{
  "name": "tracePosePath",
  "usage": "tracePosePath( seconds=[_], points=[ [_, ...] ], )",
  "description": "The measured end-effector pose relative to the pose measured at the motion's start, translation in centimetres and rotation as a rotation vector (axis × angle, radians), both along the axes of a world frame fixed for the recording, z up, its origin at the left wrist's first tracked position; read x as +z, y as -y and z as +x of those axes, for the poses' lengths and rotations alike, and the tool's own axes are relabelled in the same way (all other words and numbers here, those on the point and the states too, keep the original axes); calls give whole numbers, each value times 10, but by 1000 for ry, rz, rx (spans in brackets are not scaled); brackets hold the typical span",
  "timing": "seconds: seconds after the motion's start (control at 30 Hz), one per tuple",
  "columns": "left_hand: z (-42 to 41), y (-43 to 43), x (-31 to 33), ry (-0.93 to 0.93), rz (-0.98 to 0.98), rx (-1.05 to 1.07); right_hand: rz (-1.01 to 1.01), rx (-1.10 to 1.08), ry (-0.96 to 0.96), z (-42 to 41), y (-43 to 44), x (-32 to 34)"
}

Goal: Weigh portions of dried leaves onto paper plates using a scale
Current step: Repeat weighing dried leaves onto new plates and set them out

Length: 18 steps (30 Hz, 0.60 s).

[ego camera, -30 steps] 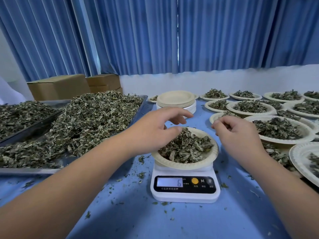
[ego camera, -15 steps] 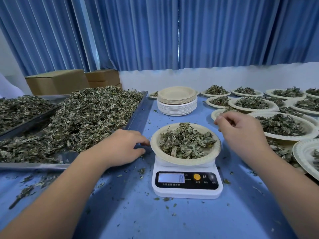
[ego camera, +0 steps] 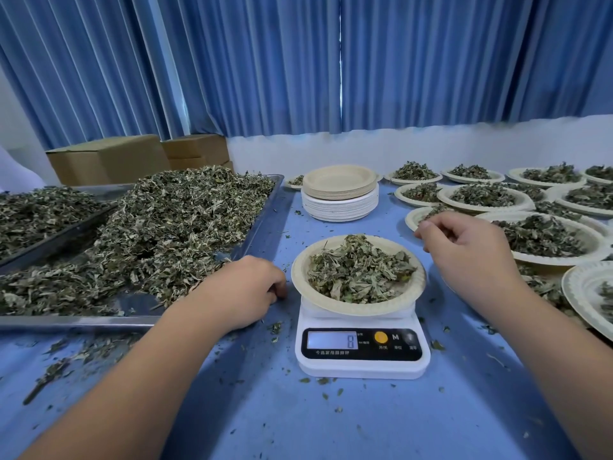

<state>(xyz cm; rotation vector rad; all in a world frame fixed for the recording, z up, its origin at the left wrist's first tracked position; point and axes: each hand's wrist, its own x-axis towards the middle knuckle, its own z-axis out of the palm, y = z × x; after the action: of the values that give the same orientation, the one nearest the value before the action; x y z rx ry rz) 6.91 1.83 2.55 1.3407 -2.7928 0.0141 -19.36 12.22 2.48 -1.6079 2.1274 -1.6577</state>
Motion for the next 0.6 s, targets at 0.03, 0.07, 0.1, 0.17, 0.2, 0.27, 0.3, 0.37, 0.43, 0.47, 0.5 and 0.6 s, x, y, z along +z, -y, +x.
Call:
tracePosePath(
  seconds=[0.03,0.07,0.1,0.17,0.2,0.27,0.3,0.37,0.43,0.47,0.5,0.6],
  points=[
    [-1,0,0,-4,-9,-1,2,1,1,0,-1,0],
    [-1,0,-1,-23,-16,-9,3,1,3,0,-1,0],
    [0,1,0,-60,-27,-21,4,-1,5,-1,-2,0],
    [5,2,3,-187,-71,-25,4,-6,5,-1,-2,0],
    [9,3,6,-270,-111,-7,3,-9,6,-2,-1,0],
    [19,6,12,-435,-217,69,3,-12,10,-2,0,1],
    [24,8,14,-499,-265,124,5,-11,11,-2,0,1],
    [32,12,15,-559,-296,243,6,-8,10,-3,0,0],
    [36,14,13,-540,-260,332,1,-7,5,-2,0,0],
    [37,14,12,-517,-255,351,-4,-5,2,-2,1,0],
    [36,13,12,-512,-264,348,-9,-2,2,-1,1,0],
    [22,4,19,-665,-333,267,-17,-1,7,-1,1,0]
  ],
)
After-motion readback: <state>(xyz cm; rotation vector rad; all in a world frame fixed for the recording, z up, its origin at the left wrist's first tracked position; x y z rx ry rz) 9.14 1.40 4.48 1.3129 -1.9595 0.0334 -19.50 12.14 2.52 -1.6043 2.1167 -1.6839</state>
